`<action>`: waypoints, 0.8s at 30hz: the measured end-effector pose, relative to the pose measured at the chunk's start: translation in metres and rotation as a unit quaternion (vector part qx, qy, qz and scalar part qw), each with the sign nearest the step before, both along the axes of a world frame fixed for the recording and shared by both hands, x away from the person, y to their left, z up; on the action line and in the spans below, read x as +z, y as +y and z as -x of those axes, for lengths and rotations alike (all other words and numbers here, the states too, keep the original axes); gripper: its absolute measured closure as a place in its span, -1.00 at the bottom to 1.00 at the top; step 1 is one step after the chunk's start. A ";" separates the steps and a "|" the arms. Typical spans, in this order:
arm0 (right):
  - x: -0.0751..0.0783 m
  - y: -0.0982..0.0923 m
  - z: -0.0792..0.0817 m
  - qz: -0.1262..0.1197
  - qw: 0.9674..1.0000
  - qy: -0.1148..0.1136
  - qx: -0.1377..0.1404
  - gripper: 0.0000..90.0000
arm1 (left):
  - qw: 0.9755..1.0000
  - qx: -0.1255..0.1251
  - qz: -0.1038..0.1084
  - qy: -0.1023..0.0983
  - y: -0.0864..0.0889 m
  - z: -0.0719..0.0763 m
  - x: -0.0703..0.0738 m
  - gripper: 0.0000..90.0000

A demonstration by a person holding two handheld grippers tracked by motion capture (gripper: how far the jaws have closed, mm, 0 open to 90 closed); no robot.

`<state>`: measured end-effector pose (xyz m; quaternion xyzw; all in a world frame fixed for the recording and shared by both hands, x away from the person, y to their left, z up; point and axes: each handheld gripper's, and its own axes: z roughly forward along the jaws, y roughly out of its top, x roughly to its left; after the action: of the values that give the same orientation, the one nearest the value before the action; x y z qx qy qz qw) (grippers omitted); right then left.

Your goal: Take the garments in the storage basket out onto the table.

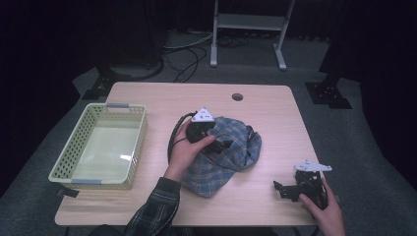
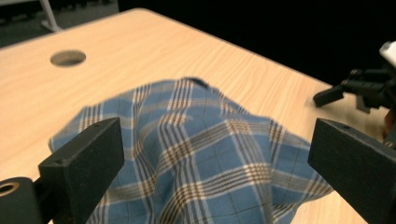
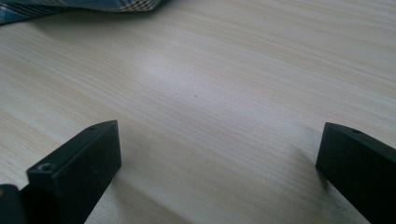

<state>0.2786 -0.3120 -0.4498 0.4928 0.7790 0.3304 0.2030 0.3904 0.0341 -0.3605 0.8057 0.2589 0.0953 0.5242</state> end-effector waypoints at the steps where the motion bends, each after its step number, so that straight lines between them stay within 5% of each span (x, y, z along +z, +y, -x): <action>1: 0.000 0.000 0.000 0.000 1.000 0.000 0.000 -1.00 | 1.000 0.000 0.004 -0.004 0.001 0.001 0.002 -0.94; 10: 0.000 0.000 0.000 -0.001 1.000 0.000 -0.001 -1.00 | 0.998 -0.007 0.052 -0.047 0.012 0.012 0.021 -0.94; 24: 0.000 0.000 0.000 -0.001 1.000 0.001 -0.001 -1.00 | 0.987 -0.010 0.111 -0.119 0.041 0.042 0.043 -0.94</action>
<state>0.2785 -0.3118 -0.4497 0.4941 0.7783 0.3304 0.2023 0.3488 0.0747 -0.3179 0.7280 0.1956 0.1555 0.6383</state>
